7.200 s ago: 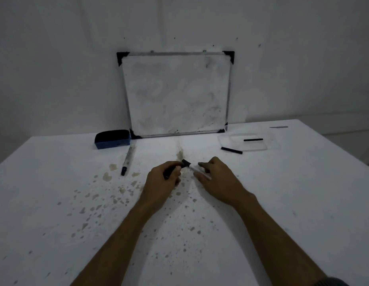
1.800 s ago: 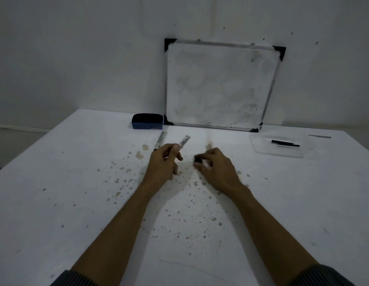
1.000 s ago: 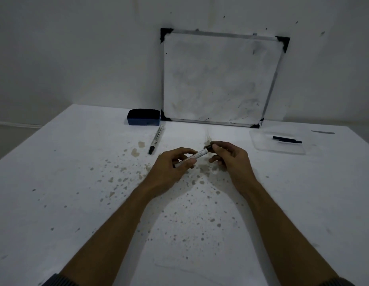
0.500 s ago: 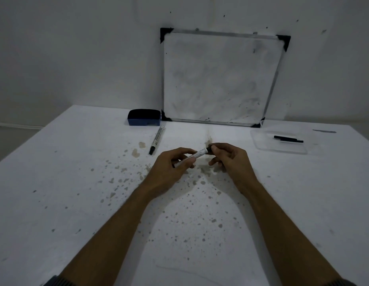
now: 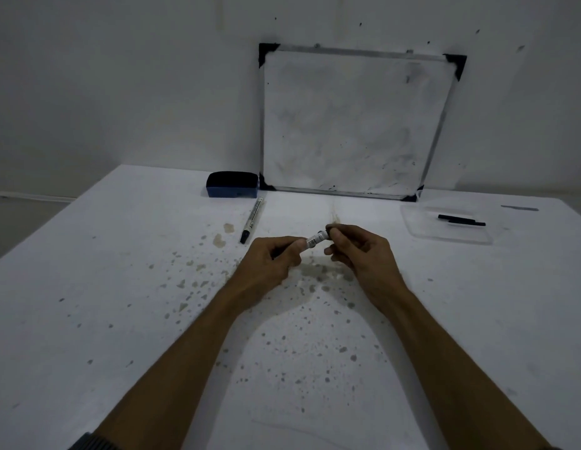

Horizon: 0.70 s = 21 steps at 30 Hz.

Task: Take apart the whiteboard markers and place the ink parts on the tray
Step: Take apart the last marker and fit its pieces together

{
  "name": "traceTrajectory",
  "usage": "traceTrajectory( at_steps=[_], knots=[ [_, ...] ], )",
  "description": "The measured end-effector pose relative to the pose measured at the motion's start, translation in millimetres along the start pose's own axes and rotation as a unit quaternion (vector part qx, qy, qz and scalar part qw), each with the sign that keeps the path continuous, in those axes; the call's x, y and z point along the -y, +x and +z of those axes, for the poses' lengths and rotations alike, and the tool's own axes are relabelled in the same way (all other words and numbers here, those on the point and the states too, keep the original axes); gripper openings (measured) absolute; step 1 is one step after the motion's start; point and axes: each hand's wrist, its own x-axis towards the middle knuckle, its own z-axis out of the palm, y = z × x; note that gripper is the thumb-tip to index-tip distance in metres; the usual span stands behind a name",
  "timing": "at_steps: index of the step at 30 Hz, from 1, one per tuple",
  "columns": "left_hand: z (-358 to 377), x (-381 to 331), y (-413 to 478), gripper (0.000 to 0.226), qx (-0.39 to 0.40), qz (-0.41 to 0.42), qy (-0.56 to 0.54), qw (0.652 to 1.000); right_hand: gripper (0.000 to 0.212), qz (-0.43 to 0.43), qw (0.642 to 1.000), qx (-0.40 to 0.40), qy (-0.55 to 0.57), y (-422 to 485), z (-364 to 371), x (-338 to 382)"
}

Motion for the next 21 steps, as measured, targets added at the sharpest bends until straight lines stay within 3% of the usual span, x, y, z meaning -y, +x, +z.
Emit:
traceTrajectory(
  at_steps=[8, 12, 14, 17, 21],
  knots=[
    [11.9, -4.7, -0.1, 0.021, -0.006, 0.011, -0.013, 1.0, 0.025, -0.013, 1.0, 0.0, 0.019, 0.3, 1.0, 1.4],
    [27.2, -23.3, 2.9, 0.039, -0.046, -0.047, -0.079, 0.995, 0.042, 0.021, 0.998, -0.01, -0.057, -3.3, 17.9, 2.7],
    [31.8, -32.0, 2.6, 0.048, -0.058, -0.076, -0.089, 0.991, 0.036, 0.021, 0.99, 0.0, -0.137, -7.3, 25.6, 0.7],
    [29.3, -38.8, -1.6, 0.05, -0.048, -0.108, -0.061, 0.991, 0.017, 0.023, 0.988, 0.003, -0.154, -12.9, 36.1, 4.3],
    [20.6, -41.6, -15.8, 0.051, 0.003, -0.113, -0.002, 0.994, 0.023, 0.045, 0.99, 0.007, -0.131, -11.2, 49.5, 12.7]
  ],
)
